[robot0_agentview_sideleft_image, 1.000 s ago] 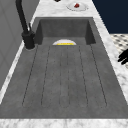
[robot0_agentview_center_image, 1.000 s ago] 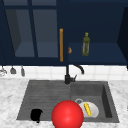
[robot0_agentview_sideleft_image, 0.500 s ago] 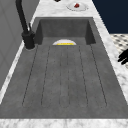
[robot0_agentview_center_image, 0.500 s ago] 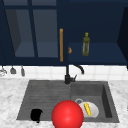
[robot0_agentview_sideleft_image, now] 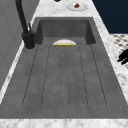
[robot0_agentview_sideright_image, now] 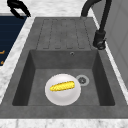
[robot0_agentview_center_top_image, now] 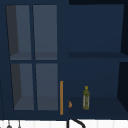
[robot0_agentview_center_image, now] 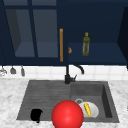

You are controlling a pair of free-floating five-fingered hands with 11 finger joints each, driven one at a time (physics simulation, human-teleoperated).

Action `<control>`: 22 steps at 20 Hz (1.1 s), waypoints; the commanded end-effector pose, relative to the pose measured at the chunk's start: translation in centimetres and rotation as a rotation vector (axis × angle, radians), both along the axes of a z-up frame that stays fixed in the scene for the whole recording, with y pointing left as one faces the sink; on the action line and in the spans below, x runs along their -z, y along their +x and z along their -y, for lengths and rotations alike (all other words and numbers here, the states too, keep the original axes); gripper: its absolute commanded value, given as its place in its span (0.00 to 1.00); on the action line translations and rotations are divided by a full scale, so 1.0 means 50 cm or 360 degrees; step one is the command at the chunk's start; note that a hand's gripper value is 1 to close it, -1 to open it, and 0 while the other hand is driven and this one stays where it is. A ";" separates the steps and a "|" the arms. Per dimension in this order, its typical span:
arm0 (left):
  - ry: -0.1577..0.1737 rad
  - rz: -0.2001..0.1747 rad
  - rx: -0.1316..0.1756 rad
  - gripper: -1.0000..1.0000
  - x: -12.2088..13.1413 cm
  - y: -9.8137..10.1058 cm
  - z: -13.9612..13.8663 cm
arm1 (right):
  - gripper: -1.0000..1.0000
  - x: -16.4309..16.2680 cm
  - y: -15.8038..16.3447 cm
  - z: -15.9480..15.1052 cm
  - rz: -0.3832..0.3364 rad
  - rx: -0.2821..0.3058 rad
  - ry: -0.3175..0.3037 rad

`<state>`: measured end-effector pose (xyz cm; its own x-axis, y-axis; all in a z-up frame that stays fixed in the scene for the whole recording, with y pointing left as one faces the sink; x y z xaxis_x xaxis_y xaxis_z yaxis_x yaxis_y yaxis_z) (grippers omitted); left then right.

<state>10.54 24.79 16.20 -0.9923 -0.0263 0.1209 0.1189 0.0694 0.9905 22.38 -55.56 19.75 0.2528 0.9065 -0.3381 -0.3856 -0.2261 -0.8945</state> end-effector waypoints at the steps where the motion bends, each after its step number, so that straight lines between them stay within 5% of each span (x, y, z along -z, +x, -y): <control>1: 0.0000 0.0000 0.0000 0.50 0.000 0.000 0.000 | 0.00 0.018 0.026 0.000 -0.0027 0.0019 -0.0061; 11: 0.0000 0.0000 0.0000 0.50 0.000 0.000 0.000 | 0.00 0.060 0.049 0.091 -0.0013 -0.0099 0.0172; 22: 0.0000 0.0000 0.0000 0.50 0.000 0.000 0.000 | 0.00 0.098 0.102 0.137 -0.0117 -0.0084 0.0145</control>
